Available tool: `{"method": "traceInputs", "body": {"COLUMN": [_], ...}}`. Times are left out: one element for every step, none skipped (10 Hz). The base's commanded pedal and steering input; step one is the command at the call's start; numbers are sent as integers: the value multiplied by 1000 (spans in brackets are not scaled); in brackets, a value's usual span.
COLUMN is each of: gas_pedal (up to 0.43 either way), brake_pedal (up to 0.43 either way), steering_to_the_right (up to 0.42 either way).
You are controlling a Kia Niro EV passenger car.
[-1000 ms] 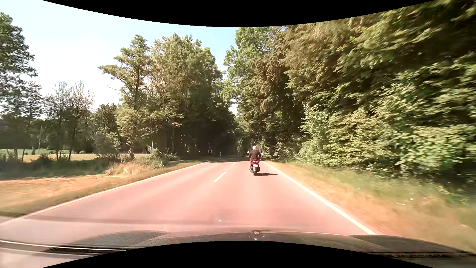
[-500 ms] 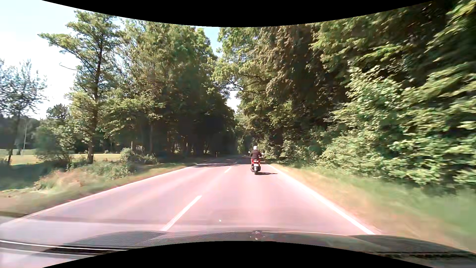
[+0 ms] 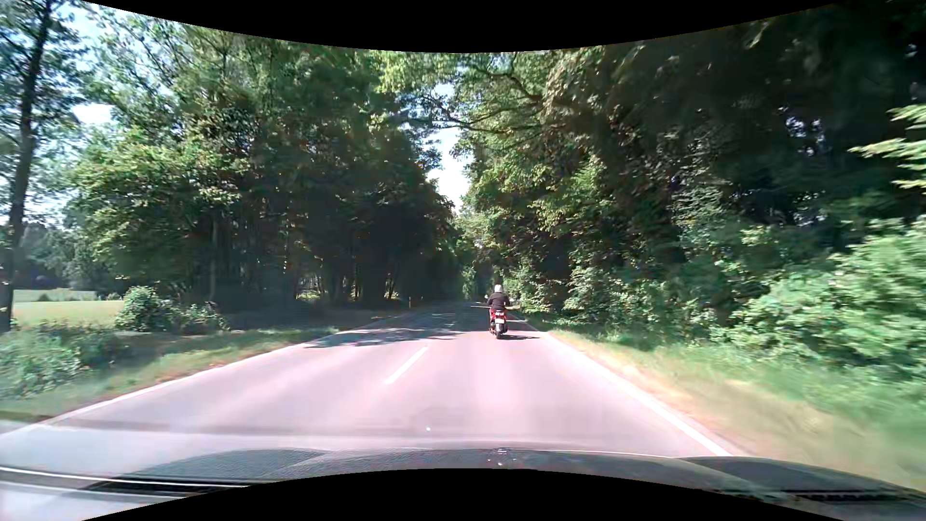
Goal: Follow the waypoints while adhering to traffic rules and regulations
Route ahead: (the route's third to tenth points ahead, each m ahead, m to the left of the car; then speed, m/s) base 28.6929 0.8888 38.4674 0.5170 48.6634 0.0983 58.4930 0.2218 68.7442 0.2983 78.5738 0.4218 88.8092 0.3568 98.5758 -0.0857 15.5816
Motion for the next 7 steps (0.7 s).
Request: {"method": "traceInputs", "body": {"gas_pedal": [260, 260, 260, 268, 268, 268, 268], "brake_pedal": [6, 6, 6, 6, 6, 6, 6], "steering_to_the_right": [-2, -2, -2, -1, -2, -2, -2]}}
